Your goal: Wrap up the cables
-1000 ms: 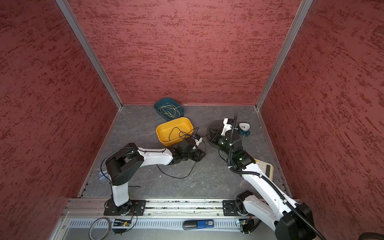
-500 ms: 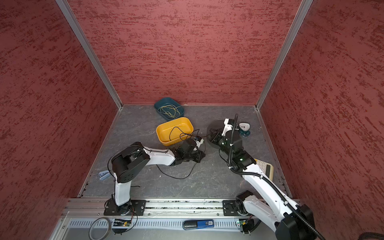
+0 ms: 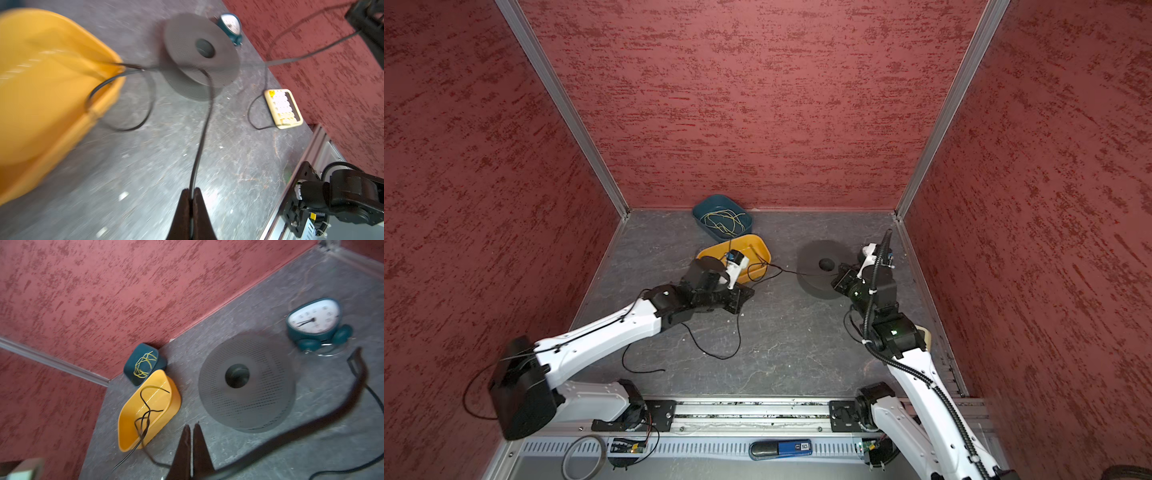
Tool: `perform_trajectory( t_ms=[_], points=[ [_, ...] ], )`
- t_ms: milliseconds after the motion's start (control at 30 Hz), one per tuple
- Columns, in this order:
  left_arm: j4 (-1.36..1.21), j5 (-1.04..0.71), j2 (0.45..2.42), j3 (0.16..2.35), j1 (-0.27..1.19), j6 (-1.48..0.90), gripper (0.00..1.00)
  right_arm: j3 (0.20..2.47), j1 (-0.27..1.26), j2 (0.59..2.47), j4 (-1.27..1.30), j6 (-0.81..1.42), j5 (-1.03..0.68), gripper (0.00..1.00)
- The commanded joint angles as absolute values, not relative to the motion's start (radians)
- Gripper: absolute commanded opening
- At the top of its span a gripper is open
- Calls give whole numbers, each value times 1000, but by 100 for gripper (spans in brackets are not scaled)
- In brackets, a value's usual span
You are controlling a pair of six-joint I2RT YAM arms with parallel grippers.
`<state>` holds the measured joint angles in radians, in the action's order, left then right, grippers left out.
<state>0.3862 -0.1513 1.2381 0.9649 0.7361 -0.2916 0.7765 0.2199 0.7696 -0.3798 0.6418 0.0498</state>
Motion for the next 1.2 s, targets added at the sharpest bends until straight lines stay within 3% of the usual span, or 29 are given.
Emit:
perform_trajectory(
  t_ms=[0,167,300,433,667,733,933,1167],
  points=[
    [693,-109,1114,985,670,-226,0,847,169,743,-529,579,74,0],
    [908,-20,1002,1075,510,-192,0,934,137,737,-626,522,220,0],
    [995,-21,978,1161,301,-173,0,1009,91,746,-672,460,301,0],
    [1060,109,1011,1256,166,-161,0,1064,41,741,-688,426,336,0],
    [1082,136,1084,1322,-62,-121,0,1118,-91,782,-690,346,377,0],
    [1085,203,1099,1337,-87,-123,0,1125,-165,778,-677,330,357,0],
    [1048,186,1154,1345,-198,-136,0,1138,-262,861,-659,345,304,0],
    [1004,1,1090,1306,-163,-131,0,1088,-286,836,-646,356,150,0]
  ],
)
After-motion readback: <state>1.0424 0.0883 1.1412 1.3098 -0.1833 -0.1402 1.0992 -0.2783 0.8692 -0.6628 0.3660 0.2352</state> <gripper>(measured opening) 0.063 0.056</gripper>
